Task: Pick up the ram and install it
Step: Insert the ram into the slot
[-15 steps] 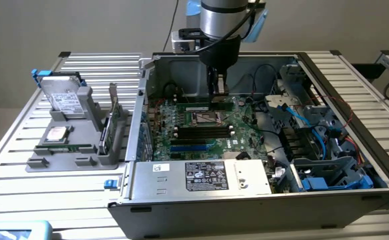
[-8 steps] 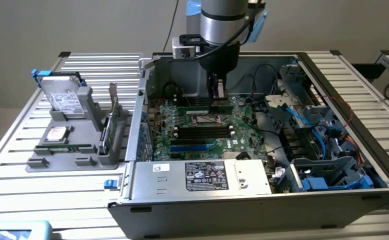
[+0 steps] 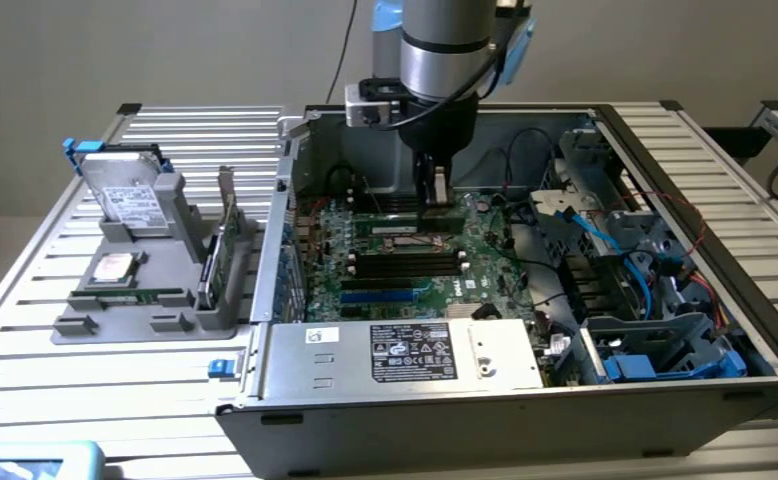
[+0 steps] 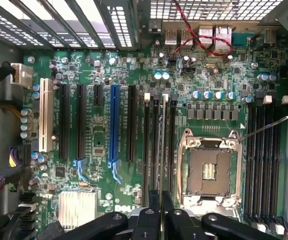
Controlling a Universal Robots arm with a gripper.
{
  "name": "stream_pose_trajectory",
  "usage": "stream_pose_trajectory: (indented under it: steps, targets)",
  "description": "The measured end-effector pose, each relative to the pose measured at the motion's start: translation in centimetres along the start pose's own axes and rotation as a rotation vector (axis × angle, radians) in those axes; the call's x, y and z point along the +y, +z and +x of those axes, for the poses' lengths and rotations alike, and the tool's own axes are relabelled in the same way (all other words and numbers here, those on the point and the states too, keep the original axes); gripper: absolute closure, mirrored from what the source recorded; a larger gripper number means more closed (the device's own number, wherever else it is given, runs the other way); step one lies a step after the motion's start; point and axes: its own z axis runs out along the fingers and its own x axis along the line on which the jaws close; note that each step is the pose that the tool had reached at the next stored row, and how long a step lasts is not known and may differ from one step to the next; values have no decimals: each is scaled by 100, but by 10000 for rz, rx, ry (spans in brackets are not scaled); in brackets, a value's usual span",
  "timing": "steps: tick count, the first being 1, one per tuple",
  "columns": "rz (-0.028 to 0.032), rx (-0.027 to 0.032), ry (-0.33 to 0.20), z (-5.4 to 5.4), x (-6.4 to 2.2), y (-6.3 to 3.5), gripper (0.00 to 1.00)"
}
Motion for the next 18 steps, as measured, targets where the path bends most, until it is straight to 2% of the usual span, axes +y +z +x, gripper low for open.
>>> stream_pose_trajectory:
  steps: [18]
  targets:
    - [0,10,1,43,-9,141,87]
